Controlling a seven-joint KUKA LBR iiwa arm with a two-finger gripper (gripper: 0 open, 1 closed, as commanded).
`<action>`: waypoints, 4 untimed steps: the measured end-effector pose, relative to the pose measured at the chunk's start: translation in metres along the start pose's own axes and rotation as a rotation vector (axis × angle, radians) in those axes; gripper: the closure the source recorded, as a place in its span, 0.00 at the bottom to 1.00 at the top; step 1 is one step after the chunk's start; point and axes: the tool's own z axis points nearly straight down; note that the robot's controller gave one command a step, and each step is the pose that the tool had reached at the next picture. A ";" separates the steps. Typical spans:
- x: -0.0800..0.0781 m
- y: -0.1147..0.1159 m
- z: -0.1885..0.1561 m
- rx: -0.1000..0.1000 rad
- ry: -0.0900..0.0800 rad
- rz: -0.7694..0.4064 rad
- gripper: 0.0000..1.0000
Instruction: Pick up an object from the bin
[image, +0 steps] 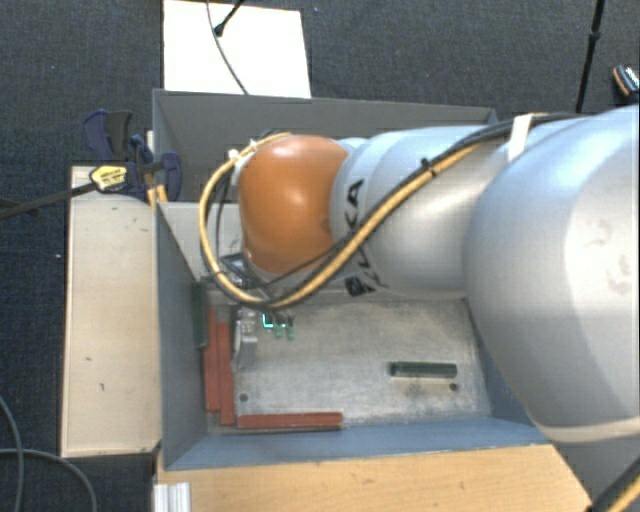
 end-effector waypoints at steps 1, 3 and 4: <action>0.013 0.002 0.071 -0.001 -0.020 -0.570 0.00; 0.008 -0.009 0.071 0.001 -0.024 -1.040 0.00; -0.033 -0.016 0.074 0.003 -0.013 -1.075 0.00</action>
Offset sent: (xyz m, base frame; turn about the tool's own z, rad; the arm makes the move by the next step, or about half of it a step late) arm -0.0169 0.0008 -0.0746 -0.5718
